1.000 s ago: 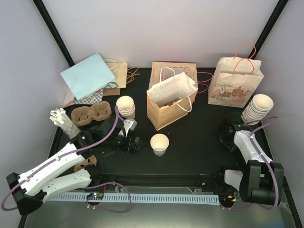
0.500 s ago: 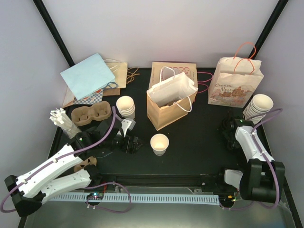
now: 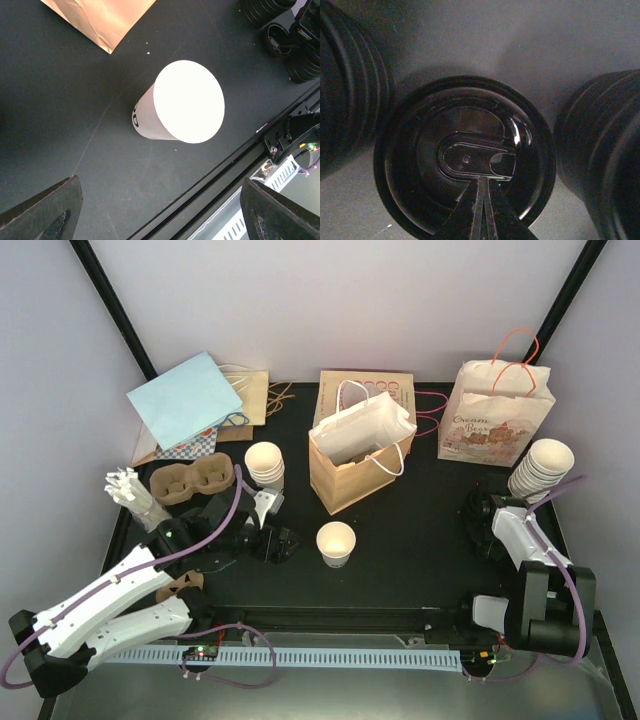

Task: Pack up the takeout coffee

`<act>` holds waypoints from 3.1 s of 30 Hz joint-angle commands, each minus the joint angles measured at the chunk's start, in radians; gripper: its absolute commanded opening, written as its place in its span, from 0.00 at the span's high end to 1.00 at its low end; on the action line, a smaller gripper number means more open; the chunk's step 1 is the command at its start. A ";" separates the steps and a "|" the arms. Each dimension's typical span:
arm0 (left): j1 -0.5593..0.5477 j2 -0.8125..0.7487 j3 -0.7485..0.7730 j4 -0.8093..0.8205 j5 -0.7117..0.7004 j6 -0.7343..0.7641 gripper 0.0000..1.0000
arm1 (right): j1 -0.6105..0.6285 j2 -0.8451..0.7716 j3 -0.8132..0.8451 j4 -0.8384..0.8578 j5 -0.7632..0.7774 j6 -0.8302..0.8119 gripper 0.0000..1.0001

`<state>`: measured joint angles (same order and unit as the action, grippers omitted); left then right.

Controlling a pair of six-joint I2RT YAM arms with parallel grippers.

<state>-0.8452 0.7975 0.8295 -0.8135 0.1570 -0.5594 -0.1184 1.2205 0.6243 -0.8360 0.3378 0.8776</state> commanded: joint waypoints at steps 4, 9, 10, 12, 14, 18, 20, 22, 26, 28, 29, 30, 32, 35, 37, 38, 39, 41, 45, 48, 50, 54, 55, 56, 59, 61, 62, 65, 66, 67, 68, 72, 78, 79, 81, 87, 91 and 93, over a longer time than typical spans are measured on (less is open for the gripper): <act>0.008 -0.011 -0.006 0.028 -0.013 0.006 0.11 | -0.001 0.026 -0.027 0.029 -0.071 -0.012 0.99; 0.007 -0.007 -0.006 0.036 -0.015 0.008 0.11 | 0.025 0.001 -0.043 0.035 -0.145 -0.019 0.99; 0.008 -0.006 -0.006 0.040 -0.016 0.008 0.11 | 0.055 -0.012 -0.050 0.034 -0.177 -0.013 0.99; 0.007 -0.006 -0.008 0.041 -0.017 0.008 0.11 | 0.078 -0.024 -0.052 0.030 -0.203 -0.009 0.99; 0.007 -0.006 -0.010 0.042 -0.015 0.006 0.11 | 0.101 -0.036 -0.052 0.026 -0.227 0.001 0.99; 0.008 -0.006 -0.015 0.040 -0.018 0.005 0.11 | 0.160 -0.075 -0.048 0.023 -0.283 0.023 0.99; 0.008 -0.007 -0.017 0.040 -0.019 0.004 0.11 | 0.191 -0.087 -0.036 0.013 -0.305 0.026 0.99; 0.008 -0.009 -0.017 0.040 -0.017 0.003 0.11 | 0.196 -0.100 -0.016 -0.009 -0.307 0.015 0.99; 0.007 -0.009 -0.018 0.040 -0.019 0.004 0.11 | 0.195 -0.114 0.049 -0.070 -0.213 -0.019 0.99; 0.007 -0.010 -0.018 0.038 -0.022 0.004 0.11 | 0.195 -0.108 0.071 -0.096 -0.171 -0.033 0.99; 0.007 -0.011 -0.019 0.035 -0.023 0.003 0.11 | 0.195 -0.104 0.077 -0.105 -0.153 -0.034 0.99; 0.007 -0.013 -0.020 0.034 -0.025 0.004 0.11 | 0.195 -0.099 0.077 -0.106 -0.134 -0.037 0.99; 0.007 -0.017 -0.022 0.033 -0.025 0.003 0.11 | 0.195 -0.088 0.070 -0.106 -0.106 -0.038 0.99; 0.007 -0.028 -0.026 0.034 -0.025 0.004 0.11 | 0.195 -0.074 0.038 -0.077 -0.122 -0.041 0.99; 0.007 -0.034 -0.030 0.038 -0.028 0.005 0.11 | 0.195 -0.063 0.013 -0.049 -0.148 -0.040 0.99; 0.008 -0.038 -0.033 0.040 -0.031 0.005 0.11 | 0.195 -0.058 0.001 -0.038 -0.158 -0.039 0.99; 0.008 -0.041 -0.037 0.043 -0.032 0.006 0.11 | 0.196 -0.054 -0.009 -0.025 -0.172 -0.040 0.99; 0.007 -0.048 -0.044 0.048 -0.037 0.006 0.11 | 0.199 -0.056 -0.034 0.011 -0.212 -0.052 0.99; 0.008 -0.063 -0.061 0.068 -0.046 0.005 0.11 | 0.247 -0.061 -0.057 0.055 -0.288 -0.046 0.99; 0.008 -0.066 -0.068 0.077 -0.050 0.003 0.11 | 0.347 -0.059 -0.052 0.078 -0.323 0.003 0.99; 0.007 -0.063 -0.070 0.083 -0.048 0.003 0.11 | 0.408 -0.052 -0.042 0.105 -0.391 0.033 0.99; 0.007 -0.058 -0.070 0.085 -0.048 0.001 0.11 | 0.588 -0.054 0.035 0.137 -0.428 0.107 0.99; 0.007 -0.058 -0.070 0.083 -0.050 0.000 0.11 | 0.618 -0.050 0.054 0.153 -0.450 0.118 0.99; 0.007 -0.059 -0.070 0.083 -0.053 0.001 0.11 | 0.640 -0.043 0.075 0.168 -0.475 0.116 0.99; 0.008 -0.061 -0.069 0.076 -0.057 0.002 0.11 | 0.663 -0.023 0.163 0.145 -0.520 0.065 0.99; 0.008 -0.064 -0.063 0.064 -0.066 0.005 0.11 | 0.663 -0.036 0.233 0.076 -0.471 0.024 0.99; 0.008 -0.066 -0.061 0.056 -0.069 0.007 0.11 | 0.663 -0.050 0.261 0.046 -0.441 0.000 0.99; 0.008 -0.077 -0.056 0.042 -0.076 0.014 0.10 | 0.662 -0.082 0.313 -0.024 -0.370 -0.083 0.99; 0.008 -0.080 -0.055 0.040 -0.076 0.015 0.10 | 0.661 -0.088 0.316 -0.043 -0.360 -0.110 0.97; 0.008 -0.082 -0.054 0.041 -0.076 0.017 0.10 | 0.661 -0.094 0.312 -0.061 -0.354 -0.133 0.94; 0.007 -0.083 -0.054 0.043 -0.075 0.019 0.10 | 0.663 -0.099 0.298 -0.071 -0.352 -0.149 0.90; 0.007 -0.086 -0.053 0.049 -0.076 0.031 0.09 | 0.720 -0.113 0.226 -0.097 -0.307 -0.135 0.65; 0.008 -0.103 -0.053 0.040 -0.102 0.038 0.09 | 0.820 -0.082 0.148 -0.061 -0.216 -0.090 0.56; 0.008 -0.107 -0.054 0.040 -0.105 0.037 0.09 | 0.825 -0.068 0.149 -0.059 -0.196 -0.092 0.56; 0.007 -0.114 -0.054 0.040 -0.108 0.035 0.09 | 0.835 -0.032 0.155 -0.058 -0.153 -0.098 0.55; 0.008 -0.124 -0.056 0.036 -0.104 0.035 0.09 | 0.839 0.064 0.164 -0.063 -0.064 -0.103 0.58; 0.007 -0.126 -0.056 0.038 -0.103 0.040 0.09 | 0.839 0.106 0.161 -0.067 -0.047 -0.094 0.60; 0.007 -0.123 -0.056 0.039 -0.101 0.045 0.09 | 0.838 0.118 0.158 -0.072 -0.034 -0.086 0.59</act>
<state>-0.8452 0.6842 0.7567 -0.7704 0.0700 -0.5339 0.7132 1.3220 0.7757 -0.9005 0.2348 0.7719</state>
